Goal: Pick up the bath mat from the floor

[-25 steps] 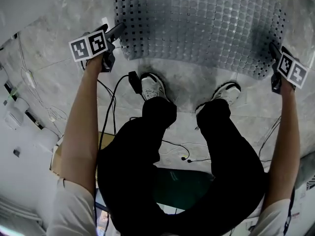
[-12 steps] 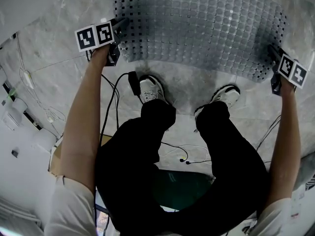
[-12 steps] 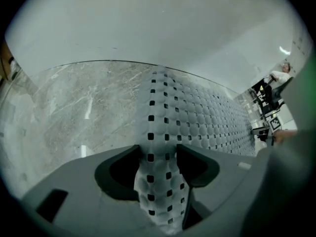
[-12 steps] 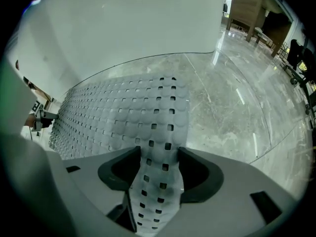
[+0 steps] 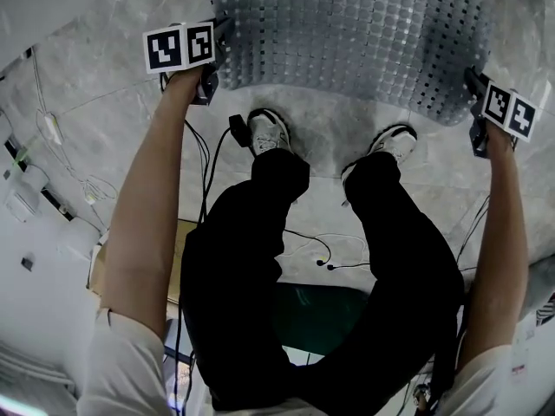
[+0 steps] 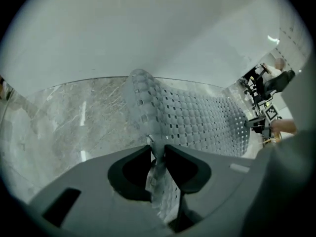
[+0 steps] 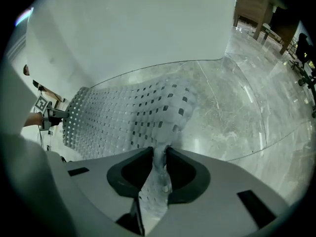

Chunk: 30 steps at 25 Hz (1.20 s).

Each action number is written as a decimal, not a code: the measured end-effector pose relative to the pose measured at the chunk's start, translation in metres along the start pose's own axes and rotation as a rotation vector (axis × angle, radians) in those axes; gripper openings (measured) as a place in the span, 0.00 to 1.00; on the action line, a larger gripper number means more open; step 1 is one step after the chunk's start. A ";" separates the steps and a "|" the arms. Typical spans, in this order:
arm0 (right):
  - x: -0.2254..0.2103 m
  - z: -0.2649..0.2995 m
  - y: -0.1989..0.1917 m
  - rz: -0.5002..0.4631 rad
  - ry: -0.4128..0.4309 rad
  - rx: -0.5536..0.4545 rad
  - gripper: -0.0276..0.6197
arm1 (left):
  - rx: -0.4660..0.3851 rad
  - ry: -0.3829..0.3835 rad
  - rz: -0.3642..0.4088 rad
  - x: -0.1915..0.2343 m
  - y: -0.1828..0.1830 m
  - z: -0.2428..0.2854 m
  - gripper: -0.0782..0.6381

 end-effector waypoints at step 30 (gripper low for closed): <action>0.055 -0.365 -0.021 -0.043 0.071 0.055 0.11 | 0.010 -0.205 -0.184 -0.262 -0.037 -0.252 0.20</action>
Point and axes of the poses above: the fingertips, and each gripper's own axes: z forward along the fingers, x to its left, y out of its top, the point moved 3 cm from there along -z, backward along the fingers, and after that the axes turned 15 degrees about -y, right-handed, at the moved point
